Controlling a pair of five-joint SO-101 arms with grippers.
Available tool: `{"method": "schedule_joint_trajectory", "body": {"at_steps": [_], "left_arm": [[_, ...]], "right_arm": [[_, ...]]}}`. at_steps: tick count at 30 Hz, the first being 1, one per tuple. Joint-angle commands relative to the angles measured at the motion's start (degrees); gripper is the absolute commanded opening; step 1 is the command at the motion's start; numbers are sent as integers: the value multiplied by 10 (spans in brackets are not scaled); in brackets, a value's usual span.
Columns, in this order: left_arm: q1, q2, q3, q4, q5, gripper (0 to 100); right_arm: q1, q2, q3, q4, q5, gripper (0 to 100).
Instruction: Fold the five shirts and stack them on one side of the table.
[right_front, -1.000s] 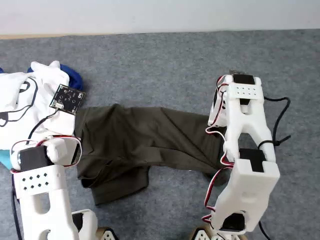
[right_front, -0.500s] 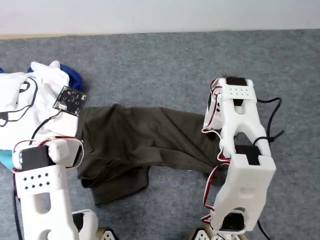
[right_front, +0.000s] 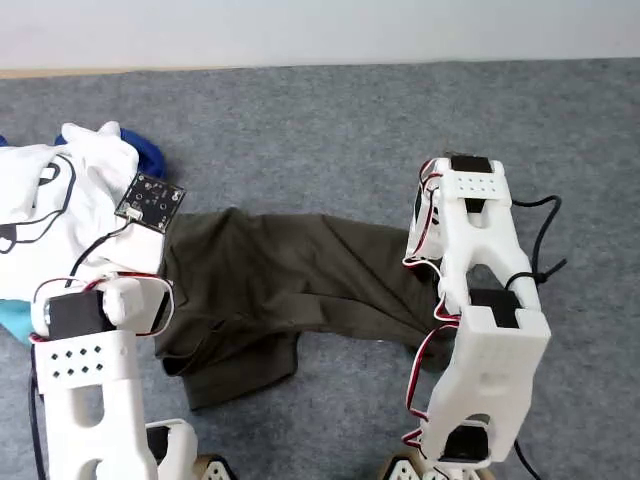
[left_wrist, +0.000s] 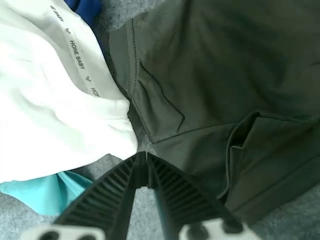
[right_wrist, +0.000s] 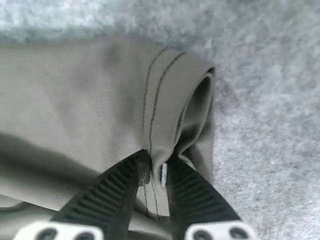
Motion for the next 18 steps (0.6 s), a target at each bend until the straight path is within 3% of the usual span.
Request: {"method": "schedule_joint_trajectory", "body": {"at_steps": [1,4,10,18], "left_arm": [[4,-11,-6,11,5,5],[4,-11,-4,12,5,5],[4,-11,-3,11,5,5],[4,-11,-3,11,5,5]], "right_arm": [[1,-13,-34,2,-4,50],[1,-13,-34,16,-4,61],[1,-13,-61,67,-2,182],[-2,-12,-112,91,-2,187]]}}
